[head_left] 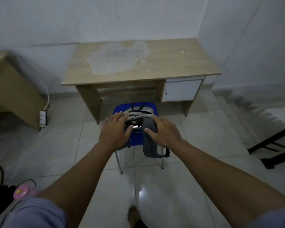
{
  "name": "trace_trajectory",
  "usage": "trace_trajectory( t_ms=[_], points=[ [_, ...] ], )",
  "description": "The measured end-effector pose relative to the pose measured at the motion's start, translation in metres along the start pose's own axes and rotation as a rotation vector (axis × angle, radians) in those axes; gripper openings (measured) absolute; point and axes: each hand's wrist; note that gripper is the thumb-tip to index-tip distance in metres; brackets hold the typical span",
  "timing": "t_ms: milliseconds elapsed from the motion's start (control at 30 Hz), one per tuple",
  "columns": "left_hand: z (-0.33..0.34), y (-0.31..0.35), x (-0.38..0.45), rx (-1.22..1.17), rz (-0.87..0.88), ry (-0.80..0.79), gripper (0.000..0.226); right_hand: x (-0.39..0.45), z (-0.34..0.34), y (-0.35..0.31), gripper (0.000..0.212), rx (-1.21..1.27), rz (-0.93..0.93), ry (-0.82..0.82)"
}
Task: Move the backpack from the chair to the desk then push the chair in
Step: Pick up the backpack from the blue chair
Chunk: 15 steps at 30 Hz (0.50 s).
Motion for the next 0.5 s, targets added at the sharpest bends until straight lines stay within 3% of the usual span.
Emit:
trace_trajectory(
  t_ms=[233, 400, 500],
  points=[
    [0.018, -0.032, 0.01, 0.021, 0.104, -0.189, 0.07, 0.002, 0.028, -0.007, 0.092, 0.0, 0.235, 0.087],
    [0.018, -0.036, 0.015, -0.057, 0.091, -0.236, 0.071, 0.006, 0.035, -0.01, 0.077, 0.063, 0.278, 0.124],
    [0.018, -0.038, 0.021, -0.08, 0.105, -0.249, 0.072, 0.015, 0.027, 0.003, 0.072, 0.181, 0.293, 0.056]
  ],
)
Point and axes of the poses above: each hand's wrist, its own x-axis towards the middle knuckle, its own z-axis out of the palm, y = z × x, and after that the axes turned 14 degrees about y, right-handed
